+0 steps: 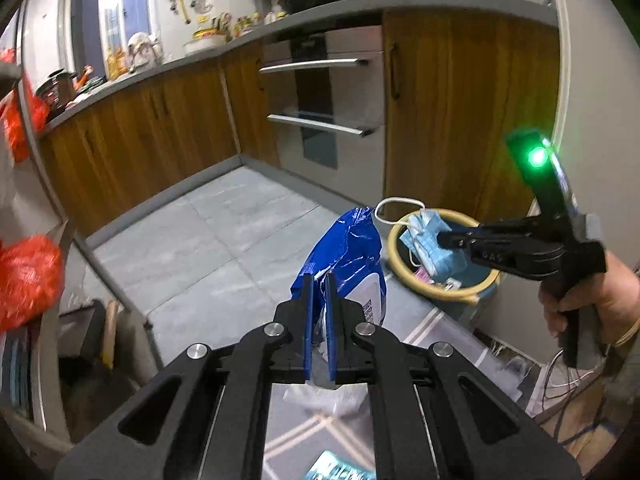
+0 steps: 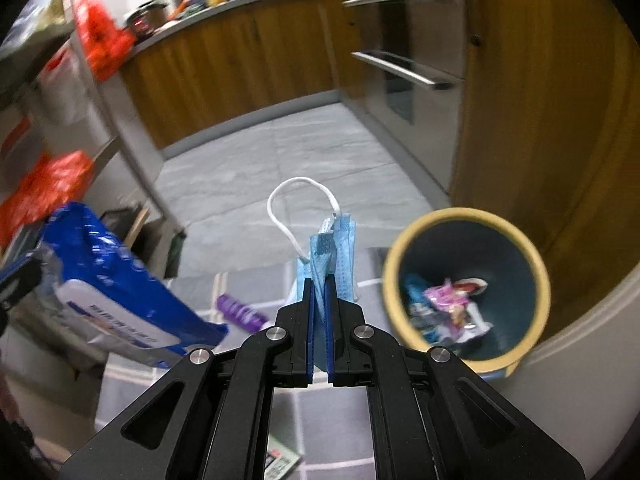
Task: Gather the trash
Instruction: 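Carry the wipes pack and face mask over the teal bin with both tools, then open both tools inside the teal bin to drop the wipes pack and mask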
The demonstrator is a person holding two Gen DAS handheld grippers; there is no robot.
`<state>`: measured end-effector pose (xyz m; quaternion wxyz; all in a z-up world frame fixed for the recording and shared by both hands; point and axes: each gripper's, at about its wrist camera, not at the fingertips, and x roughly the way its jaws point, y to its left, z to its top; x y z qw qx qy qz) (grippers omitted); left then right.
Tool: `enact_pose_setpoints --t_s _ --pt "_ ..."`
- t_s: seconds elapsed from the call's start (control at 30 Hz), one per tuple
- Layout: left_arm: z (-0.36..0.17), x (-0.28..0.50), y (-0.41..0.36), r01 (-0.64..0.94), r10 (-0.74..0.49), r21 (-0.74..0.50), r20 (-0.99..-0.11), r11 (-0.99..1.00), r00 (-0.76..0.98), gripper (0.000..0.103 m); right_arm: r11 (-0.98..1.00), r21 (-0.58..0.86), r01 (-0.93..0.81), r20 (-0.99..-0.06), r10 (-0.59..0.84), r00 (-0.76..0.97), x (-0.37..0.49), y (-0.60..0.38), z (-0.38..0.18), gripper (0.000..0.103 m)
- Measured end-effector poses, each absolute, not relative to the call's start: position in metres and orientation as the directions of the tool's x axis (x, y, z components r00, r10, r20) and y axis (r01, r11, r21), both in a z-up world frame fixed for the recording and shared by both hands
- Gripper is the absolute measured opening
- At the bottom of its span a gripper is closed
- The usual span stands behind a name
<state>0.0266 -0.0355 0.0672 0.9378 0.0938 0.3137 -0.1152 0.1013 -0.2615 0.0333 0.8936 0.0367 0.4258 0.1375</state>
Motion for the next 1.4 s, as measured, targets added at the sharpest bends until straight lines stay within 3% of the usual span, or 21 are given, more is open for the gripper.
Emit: enact_pose_setpoints --t_s 0.4,0.57,1.0,1.4 --pt "0.044 0.106 -0.118 0.396 -0.282 0.021 -0.668 0.918 0.689 0.005 0.978 0.21 0.005 -0.79 0.167 0.59 0.143 -0.348 0.006 0.006" --pt "0.032 0.134 -0.151 0.429 -0.286 0.044 -0.684 0.902 0.671 0.005 0.982 0.173 0.069 -0.81 0.102 0.577 0.159 -0.378 -0.009 0.006" --pt "-0.004 0.182 -0.22 0.469 -0.273 0.124 -0.674 0.874 0.686 0.005 0.984 0.142 0.107 -0.835 0.061 0.548 0.178 -0.405 -0.046 0.006" --pt "-0.04 0.23 -0.262 0.478 -0.261 0.121 -0.71 0.87 0.654 0.005 0.987 0.108 0.121 -0.87 0.035 0.491 0.188 -0.412 -0.08 0.006"
